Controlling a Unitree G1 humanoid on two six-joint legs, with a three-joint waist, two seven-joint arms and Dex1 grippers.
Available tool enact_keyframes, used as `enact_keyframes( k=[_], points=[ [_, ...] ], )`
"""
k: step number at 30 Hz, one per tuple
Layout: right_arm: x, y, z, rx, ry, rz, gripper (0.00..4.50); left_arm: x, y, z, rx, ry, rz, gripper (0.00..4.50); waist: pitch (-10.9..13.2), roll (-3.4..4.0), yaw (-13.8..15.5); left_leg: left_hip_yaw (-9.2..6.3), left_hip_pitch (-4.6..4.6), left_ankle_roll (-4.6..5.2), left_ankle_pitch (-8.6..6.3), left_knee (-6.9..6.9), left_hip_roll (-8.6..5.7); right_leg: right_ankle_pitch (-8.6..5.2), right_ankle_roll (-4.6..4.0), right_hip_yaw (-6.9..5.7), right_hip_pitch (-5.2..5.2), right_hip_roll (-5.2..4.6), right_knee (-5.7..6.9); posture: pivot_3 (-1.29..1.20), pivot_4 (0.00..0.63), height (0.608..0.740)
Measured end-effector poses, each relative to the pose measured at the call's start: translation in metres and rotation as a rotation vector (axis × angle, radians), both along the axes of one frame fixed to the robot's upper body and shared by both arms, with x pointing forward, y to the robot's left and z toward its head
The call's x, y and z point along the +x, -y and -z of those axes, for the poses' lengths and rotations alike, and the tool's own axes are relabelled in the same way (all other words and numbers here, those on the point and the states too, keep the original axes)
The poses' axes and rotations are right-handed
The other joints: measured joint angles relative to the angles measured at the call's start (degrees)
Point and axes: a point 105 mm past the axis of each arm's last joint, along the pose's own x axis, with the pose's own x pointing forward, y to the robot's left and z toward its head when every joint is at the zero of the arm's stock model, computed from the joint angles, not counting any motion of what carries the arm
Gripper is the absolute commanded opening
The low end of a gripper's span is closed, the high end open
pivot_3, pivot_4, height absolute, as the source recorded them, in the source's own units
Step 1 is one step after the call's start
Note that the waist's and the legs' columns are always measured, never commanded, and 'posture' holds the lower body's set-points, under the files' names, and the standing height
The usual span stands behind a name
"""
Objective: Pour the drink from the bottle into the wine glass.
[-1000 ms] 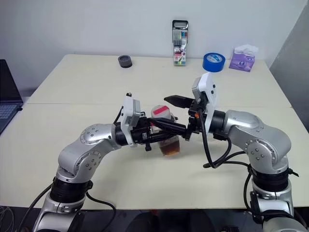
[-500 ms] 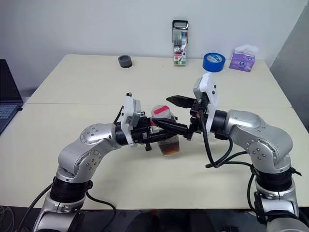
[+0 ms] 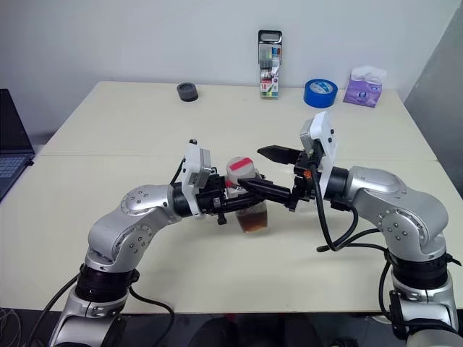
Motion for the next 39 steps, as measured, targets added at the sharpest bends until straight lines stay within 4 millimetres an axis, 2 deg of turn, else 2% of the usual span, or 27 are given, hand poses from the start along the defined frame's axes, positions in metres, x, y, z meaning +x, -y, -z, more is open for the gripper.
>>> enact_keyframes(
  k=[7, 10, 16, 27, 34, 39],
  points=[
    [-0.004, -0.008, 0.004, -0.014, -0.002, -0.031, 4.47, 0.0, 0.0, -0.001, 0.0, 0.003, 0.003, 1.8, 0.0, 0.0, 0.0, 0.0, 0.0, 0.0, 0.0, 0.0, 0.0, 0.0, 0.0, 0.0, 0.0, 0.0, 0.0, 0.0, 0.15, 0.74],
    [-0.005, -0.009, 0.003, -0.007, -0.003, -0.035, 3.96, 0.0, 0.0, -0.001, 0.0, 0.004, 0.003, 1.8, 0.0, 0.0, 0.0, 0.0, 0.0, 0.0, 0.0, 0.0, 0.0, 0.0, 0.0, 0.0, 0.0, 0.0, 0.0, 0.0, 0.15, 0.74],
    [-0.006, -0.013, 0.002, 0.014, -0.006, -0.047, 1.94, 0.0, 0.0, -0.001, -0.001, 0.002, -0.001, 1.8, 0.0, 0.0, 0.0, 0.0, 0.0, 0.0, 0.0, 0.0, 0.0, 0.0, 0.0, 0.0, 0.0, 0.0, 0.0, 0.0, 0.15, 0.74],
    [-0.006, -0.011, 0.001, -0.016, 0.014, -0.077, 1.94, 0.0, 0.0, -0.001, 0.001, 0.001, 0.005, 1.8, 0.0, 0.0, 0.0, 0.0, 0.0, 0.0, 0.0, 0.0, 0.0, 0.0, 0.0, 0.0, 0.0, 0.0, -0.01, 0.0, 0.15, 0.74],
    [0.014, -0.018, -0.009, -0.163, 0.113, -0.402, 1.94, -0.003, -0.005, -0.003, 0.022, 0.019, 0.001, 1.8, 0.0, 0.01, -0.3, 0.06, 0.14, 0.03, -0.01, -0.05, 0.02, 0.0, 0.0, 0.06, 0.02, 0.07, 0.01, 0.0, 0.15, 0.74],
    [0.026, -0.026, -0.006, -0.216, 0.14, -0.56, 1.94, -0.003, -0.009, 0.002, 0.037, -0.006, -0.014, 1.8, 0.0, 0.01, -0.1, 0.04, 0.05, 0.01, 0.01, -0.01, 0.02, 0.0, 0.0, 0.02, 0.02, 0.01, -0.05, 0.0, 0.15, 0.74]
  ],
)
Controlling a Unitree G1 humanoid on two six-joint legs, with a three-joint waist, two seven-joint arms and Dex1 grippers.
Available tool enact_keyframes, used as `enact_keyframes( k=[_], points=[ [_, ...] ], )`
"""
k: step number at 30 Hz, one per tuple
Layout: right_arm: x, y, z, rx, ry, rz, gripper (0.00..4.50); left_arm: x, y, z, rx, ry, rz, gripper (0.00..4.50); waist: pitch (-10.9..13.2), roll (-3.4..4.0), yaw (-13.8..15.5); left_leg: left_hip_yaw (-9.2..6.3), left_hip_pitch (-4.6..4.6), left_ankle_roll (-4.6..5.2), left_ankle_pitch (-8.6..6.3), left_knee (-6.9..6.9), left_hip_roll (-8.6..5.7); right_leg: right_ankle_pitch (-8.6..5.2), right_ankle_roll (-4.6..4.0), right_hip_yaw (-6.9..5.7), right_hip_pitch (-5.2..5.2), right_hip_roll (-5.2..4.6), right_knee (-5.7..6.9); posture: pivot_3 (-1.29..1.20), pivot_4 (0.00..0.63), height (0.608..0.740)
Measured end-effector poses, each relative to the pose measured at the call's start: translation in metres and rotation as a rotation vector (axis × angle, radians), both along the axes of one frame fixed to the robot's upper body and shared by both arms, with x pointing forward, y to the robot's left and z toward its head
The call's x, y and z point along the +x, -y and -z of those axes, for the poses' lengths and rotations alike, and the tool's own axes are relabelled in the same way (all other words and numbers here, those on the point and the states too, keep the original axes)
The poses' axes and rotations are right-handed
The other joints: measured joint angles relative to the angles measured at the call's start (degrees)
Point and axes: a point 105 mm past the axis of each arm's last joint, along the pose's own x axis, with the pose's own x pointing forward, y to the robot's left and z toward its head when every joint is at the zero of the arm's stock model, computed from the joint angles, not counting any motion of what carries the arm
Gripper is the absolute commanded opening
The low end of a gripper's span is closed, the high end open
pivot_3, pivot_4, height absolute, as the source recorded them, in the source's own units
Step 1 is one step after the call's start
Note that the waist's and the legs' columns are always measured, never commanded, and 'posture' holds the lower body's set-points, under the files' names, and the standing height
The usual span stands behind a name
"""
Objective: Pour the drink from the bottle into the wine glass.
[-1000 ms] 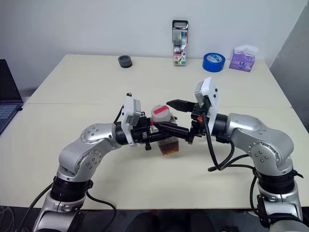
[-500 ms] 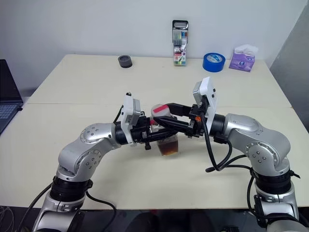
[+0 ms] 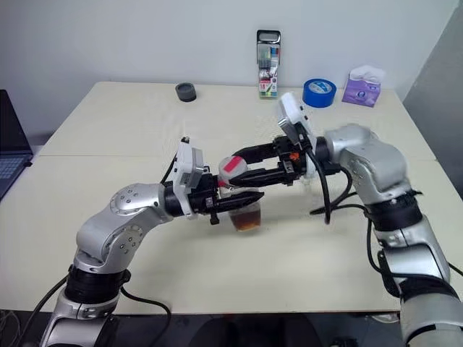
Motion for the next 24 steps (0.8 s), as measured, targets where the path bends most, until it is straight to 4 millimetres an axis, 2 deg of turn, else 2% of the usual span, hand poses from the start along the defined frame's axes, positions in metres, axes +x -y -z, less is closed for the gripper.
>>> enact_keyframes(
  k=[5, 7, 8, 11, 15, 18, 24],
  points=[
    [0.003, 0.003, -0.003, -0.033, 0.035, -0.022, 3.55, -0.003, 0.005, 0.002, -0.004, -0.02, 0.02, 1.8, 0.0, 0.0, 0.5, -0.03, -0.09, -0.01, 0.0, 0.1, -0.02, 0.0, 0.0, -0.05, -0.01, -0.07, -0.03, 0.0, 0.15, 0.74],
    [0.003, 0.008, -0.004, -0.039, 0.04, -0.01, 4.33, -0.007, 0.008, 0.001, -0.004, -0.014, 0.036, 1.8, 0.0, 0.0, 0.4, -0.03, -0.09, -0.01, 0.0, 0.11, -0.02, 0.0, 0.0, -0.05, -0.01, -0.07, -0.02, 0.0, 0.15, 0.74],
    [0.003, 0.013, -0.004, -0.047, 0.04, 0.006, 4.49, -0.008, 0.01, 0.001, -0.005, -0.01, 0.045, 1.8, 0.0, 0.0, 0.4, -0.04, -0.09, -0.01, 0.0, 0.1, -0.01, 0.0, 0.0, -0.05, -0.01, -0.07, -0.01, 0.0, 0.15, 0.74],
    [0.0, 0.036, 0.003, -0.083, -0.001, 0.087, 4.49, -0.012, 0.012, -0.002, -0.015, 0.0, 0.063, 1.8, 0.0, 0.0, 0.7, -0.05, -0.09, -0.01, 0.0, 0.1, -0.02, 0.0, 0.0, -0.05, 0.0, -0.07, -0.02, 0.0, 0.15, 0.74],
    [-0.019, 0.048, 0.011, -0.094, -0.059, 0.142, 4.49, -0.013, 0.013, -0.004, -0.025, 0.005, 0.069, 1.8, 0.0, 0.0, 0.6, -0.06, -0.07, -0.01, 0.0, 0.04, -0.01, 0.0, 0.0, -0.05, -0.03, -0.05, 0.02, 0.0, 0.15, 0.74],
    [-0.033, 0.046, 0.008, -0.057, -0.085, 0.177, 4.49, -0.011, 0.012, -0.005, -0.032, 0.011, 0.063, 1.8, 0.0, 0.0, 0.3, -0.06, -0.05, -0.01, 0.0, 0.02, -0.01, 0.0, 0.0, -0.04, -0.02, -0.05, 0.06, 0.0, 0.15, 0.74],
    [-0.037, 0.026, -0.006, 0.112, -0.093, 0.331, 4.49, -0.007, 0.012, -0.005, -0.047, 0.012, 0.055, 1.8, 0.0, 0.0, 0.3, -0.06, -0.04, -0.01, 0.0, 0.04, -0.01, 0.0, 0.0, -0.05, 0.0, -0.04, 0.07, 0.0, 0.15, 0.74]
  ],
)
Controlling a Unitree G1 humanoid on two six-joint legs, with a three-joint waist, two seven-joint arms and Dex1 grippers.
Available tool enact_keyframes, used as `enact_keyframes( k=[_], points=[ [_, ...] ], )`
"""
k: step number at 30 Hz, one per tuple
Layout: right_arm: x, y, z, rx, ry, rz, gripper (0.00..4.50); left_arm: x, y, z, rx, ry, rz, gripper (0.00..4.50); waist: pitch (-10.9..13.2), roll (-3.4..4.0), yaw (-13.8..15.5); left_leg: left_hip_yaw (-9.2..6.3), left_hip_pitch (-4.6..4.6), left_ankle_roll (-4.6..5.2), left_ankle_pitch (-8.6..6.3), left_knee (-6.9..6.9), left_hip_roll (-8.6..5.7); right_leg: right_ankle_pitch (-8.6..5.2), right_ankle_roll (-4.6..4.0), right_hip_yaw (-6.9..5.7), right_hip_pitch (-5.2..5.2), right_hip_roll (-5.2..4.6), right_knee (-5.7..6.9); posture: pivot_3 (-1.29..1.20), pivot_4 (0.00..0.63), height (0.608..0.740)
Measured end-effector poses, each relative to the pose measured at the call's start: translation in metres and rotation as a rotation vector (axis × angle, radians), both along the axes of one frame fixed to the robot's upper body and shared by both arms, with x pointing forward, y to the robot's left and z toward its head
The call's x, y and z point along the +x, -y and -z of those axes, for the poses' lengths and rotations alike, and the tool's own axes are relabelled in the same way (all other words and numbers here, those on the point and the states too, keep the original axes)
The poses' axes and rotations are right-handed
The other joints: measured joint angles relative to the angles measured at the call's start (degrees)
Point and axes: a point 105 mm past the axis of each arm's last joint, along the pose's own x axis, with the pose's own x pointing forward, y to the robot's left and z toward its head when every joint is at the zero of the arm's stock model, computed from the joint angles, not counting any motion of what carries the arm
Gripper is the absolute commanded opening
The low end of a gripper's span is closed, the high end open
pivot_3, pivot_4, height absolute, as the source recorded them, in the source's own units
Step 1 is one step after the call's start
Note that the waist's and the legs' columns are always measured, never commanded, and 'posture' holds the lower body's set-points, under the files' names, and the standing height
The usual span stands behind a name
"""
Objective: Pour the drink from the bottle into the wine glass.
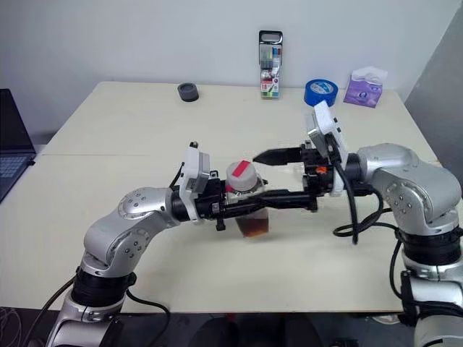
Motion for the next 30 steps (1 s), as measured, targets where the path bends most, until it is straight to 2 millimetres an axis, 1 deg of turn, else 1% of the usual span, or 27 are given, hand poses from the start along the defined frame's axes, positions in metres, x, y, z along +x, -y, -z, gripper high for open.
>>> enact_keyframes(
  k=[4, 7, 13, 21, 30],
  points=[
    [0.002, -0.008, -0.004, 0.067, -0.001, 0.092, 4.49, 0.004, -0.001, 0.001, 0.0, -0.004, -0.012, 1.8, 0.0, 0.0, 0.0, 0.01, 0.0, 0.0, 0.0, 0.0, -0.01, 0.0, 0.0, 0.0, 0.0, 0.0, -0.01, 0.0, 0.15, 0.74],
    [0.0, -0.016, -0.001, 0.107, -0.021, 0.13, 4.49, 0.005, 0.0, -0.001, 0.0, 0.004, -0.01, 1.8, 0.0, 0.0, 0.0, 0.01, 0.0, 0.0, 0.0, -0.01, -0.01, 0.0, 0.0, 0.01, -0.01, 0.0, 0.0, 0.0, 0.15, 0.74],
    [0.005, -0.02, -0.003, 0.138, -0.027, 0.197, 4.49, 0.006, 0.001, -0.003, -0.003, 0.014, -0.002, 1.8, 0.0, 0.0, -0.1, 0.02, 0.01, 0.0, 0.0, -0.01, -0.01, 0.0, 0.0, 0.01, -0.01, 0.02, 0.0, 0.0, 0.15, 0.74],
    [0.013, -0.011, 0.004, 0.122, -0.031, 0.243, 4.49, 0.007, 0.001, -0.002, -0.001, 0.01, -0.005, 1.8, 0.0, 0.0, -0.1, 0.02, 0.01, 0.0, 0.0, -0.01, -0.01, 0.0, 0.0, 0.02, -0.01, 0.02, 0.0, 0.0, 0.15, 0.74],
    [0.014, -0.002, 0.004, 0.098, -0.009, 0.242, 4.49, 0.01, 0.0, 0.0, 0.003, -0.001, -0.018, 1.8, 0.0, 0.0, -0.1, 0.02, 0.0, 0.01, 0.0, -0.02, -0.01, 0.0, 0.0, 0.02, 0.0, 0.02, -0.01, 0.0, 0.15, 0.74]
  ],
)
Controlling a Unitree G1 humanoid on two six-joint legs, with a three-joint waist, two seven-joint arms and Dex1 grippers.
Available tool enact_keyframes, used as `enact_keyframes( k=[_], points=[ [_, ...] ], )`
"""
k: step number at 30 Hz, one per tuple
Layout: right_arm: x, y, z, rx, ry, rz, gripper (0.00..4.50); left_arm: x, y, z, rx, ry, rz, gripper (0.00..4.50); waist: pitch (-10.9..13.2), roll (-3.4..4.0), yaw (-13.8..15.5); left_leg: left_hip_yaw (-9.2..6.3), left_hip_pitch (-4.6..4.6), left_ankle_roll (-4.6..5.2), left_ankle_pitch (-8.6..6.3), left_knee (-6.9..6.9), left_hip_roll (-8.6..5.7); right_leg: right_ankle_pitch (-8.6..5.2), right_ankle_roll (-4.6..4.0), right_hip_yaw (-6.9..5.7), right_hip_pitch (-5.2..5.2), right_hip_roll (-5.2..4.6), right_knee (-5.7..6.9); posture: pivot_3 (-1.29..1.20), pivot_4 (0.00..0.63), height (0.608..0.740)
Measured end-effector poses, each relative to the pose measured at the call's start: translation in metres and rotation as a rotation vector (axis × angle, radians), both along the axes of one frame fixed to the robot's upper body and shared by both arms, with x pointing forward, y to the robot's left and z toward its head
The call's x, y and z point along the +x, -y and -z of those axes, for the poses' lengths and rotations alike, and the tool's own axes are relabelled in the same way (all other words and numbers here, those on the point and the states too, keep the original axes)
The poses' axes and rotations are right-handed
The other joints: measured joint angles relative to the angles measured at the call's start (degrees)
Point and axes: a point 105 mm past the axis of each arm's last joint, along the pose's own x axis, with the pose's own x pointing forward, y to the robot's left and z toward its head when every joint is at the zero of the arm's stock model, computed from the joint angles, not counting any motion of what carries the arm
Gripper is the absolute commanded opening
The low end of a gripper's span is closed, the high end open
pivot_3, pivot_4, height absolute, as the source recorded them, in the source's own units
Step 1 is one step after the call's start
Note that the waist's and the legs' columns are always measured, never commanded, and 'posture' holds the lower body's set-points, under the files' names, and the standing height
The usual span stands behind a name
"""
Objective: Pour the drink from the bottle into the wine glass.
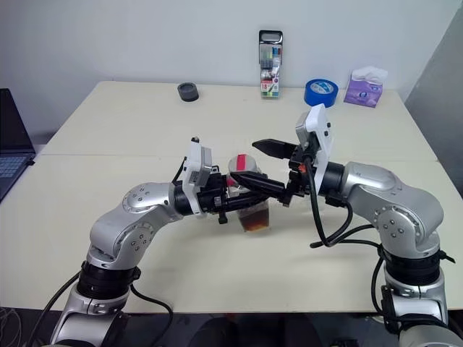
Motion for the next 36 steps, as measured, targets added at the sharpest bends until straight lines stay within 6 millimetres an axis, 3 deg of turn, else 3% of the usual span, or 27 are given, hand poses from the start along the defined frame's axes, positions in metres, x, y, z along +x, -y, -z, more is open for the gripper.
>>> enact_keyframes(
  k=[13, 22, 36],
  points=[
    [-0.004, 0.009, 0.001, -0.027, -0.012, -0.017, 4.49, 0.0, 0.0, 0.0, 0.003, 0.003, 0.002, 1.8, 0.0, 0.0, 0.0, 0.0, 0.0, 0.0, 0.0, 0.0, 0.0, 0.0, 0.0, 0.0, 0.0, 0.0, -0.01, 0.0, 0.15, 0.74],
    [-0.009, -0.013, 0.005, 0.019, -0.037, -0.083, 4.49, -0.001, 0.0, 0.0, 0.003, 0.004, 0.009, 1.8, 0.0, 0.0, 0.0, 0.0, 0.0, 0.0, 0.0, 0.0, 0.0, 0.0, 0.0, 0.0, 0.0, 0.0, 0.0, 0.0, 0.15, 0.74],
    [0.003, -0.006, 0.007, 0.007, -0.017, -0.04, 4.49, -0.001, -0.001, -0.001, 0.005, 0.01, -0.007, 1.8, 0.0, 0.0, 0.0, 0.0, 0.0, 0.0, 0.0, 0.0, 0.0, 0.0, 0.0, 0.0, 0.0, 0.0, -0.01, 0.0, 0.15, 0.74]
  ],
)
